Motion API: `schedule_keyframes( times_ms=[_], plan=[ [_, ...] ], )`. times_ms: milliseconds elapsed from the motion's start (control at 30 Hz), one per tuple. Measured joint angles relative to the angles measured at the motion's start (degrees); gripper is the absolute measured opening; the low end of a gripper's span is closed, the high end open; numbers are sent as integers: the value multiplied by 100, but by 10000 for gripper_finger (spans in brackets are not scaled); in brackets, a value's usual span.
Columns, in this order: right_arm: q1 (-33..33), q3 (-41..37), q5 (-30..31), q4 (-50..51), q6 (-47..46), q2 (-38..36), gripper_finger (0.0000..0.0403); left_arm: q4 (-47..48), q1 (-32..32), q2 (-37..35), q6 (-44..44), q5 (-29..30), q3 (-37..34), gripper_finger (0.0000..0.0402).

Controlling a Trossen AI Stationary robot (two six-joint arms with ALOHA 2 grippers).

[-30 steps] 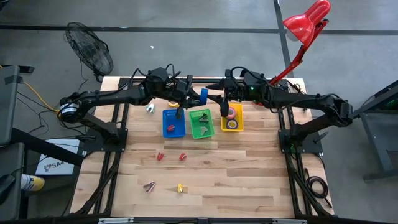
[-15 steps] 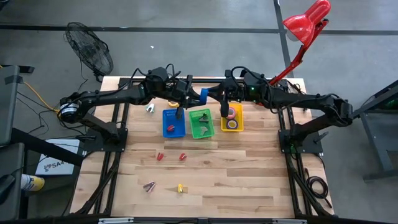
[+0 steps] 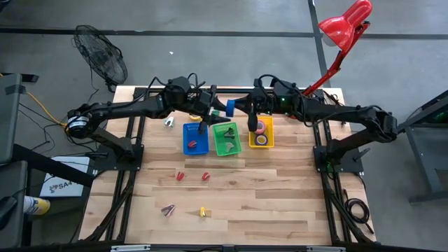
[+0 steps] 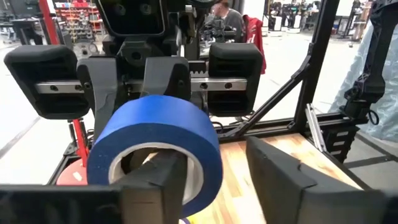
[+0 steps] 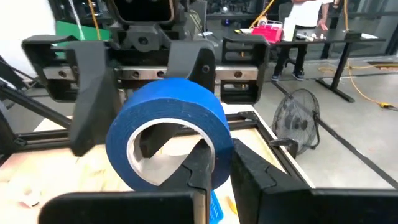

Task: Pick and place Stapler, Stapler remover, tape
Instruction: Put the dark blue tape into the yellow bin

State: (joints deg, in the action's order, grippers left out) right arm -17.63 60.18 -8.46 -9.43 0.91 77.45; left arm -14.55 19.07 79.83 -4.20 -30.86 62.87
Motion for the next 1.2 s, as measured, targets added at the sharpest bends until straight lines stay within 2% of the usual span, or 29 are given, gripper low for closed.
schedule_keyframes(
  times_ms=[167,467,700,1000,1200],
  plan=[
    [-16,7,235,454,-208,-98,27,104,89,-13,-31,57,0,193],
    [-52,-7,1074,2125,-529,-393,27,575,408,-114,-53,330,2,194],
    [-112,-2,1600,3609,-1424,-433,27,731,638,-203,-72,371,2,195],
    [-378,-2,1699,5376,-2471,-288,27,1323,728,-704,-603,586,2,195],
    [-359,-2,1229,5826,-3101,80,27,1901,719,-1062,-852,864,2,195]
  ],
)
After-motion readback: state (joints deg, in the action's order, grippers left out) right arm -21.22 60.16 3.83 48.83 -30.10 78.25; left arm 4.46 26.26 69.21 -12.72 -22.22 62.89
